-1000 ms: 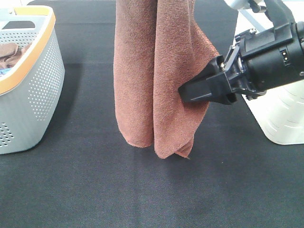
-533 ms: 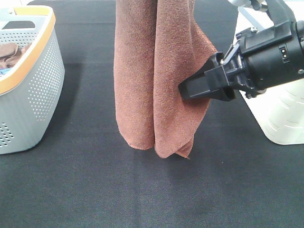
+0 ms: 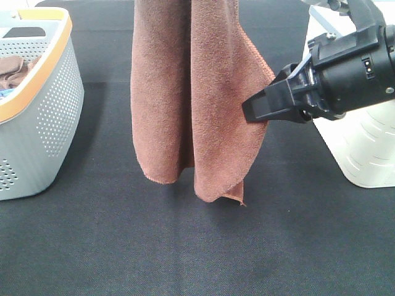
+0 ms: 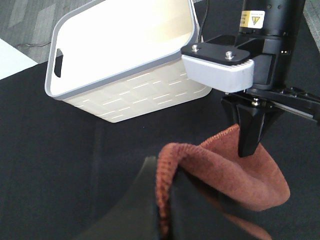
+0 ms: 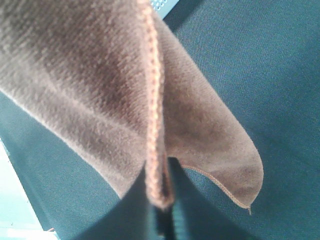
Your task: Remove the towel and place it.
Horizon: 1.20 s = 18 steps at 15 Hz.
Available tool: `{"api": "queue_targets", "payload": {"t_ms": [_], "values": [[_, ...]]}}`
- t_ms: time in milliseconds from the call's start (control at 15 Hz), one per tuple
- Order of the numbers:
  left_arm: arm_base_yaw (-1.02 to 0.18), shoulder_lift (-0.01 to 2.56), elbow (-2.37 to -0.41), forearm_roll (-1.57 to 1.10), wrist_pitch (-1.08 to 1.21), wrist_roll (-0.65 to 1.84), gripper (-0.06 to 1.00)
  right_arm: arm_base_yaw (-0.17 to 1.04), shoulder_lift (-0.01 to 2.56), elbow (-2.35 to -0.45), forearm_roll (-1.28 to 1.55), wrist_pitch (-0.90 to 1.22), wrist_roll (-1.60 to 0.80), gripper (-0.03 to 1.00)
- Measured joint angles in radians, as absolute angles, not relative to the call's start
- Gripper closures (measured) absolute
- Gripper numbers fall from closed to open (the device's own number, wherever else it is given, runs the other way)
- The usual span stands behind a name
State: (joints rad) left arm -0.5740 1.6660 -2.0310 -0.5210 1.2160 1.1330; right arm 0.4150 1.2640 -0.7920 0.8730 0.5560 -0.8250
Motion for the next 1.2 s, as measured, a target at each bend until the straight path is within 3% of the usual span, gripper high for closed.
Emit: {"api": "queue_targets", "payload": {"t_ms": [467,733,1000,1200], "values": [[-0.574,1.671,-2.031,-0.209,1.216,0.858,0.94,0.415,1.190,-0.809,0.755,0.402,-0.709,0.97],[-0.517,1.764,-2.031,0.000,1.188,0.687,0.94,0.415,1.264,-0.967,0.610,0.301,-0.563,0.97],[-0.381,1.874,-2.031,0.008,0.835,0.559,0.94,0.415,1.501,-1.208,0.466,0.258,-0.551,0.97],[-0.353,1.933,-2.031,0.000,0.578,0.507,0.94,0.377,1.652,-1.416,0.392,0.250,-0.551,0.97]]}}
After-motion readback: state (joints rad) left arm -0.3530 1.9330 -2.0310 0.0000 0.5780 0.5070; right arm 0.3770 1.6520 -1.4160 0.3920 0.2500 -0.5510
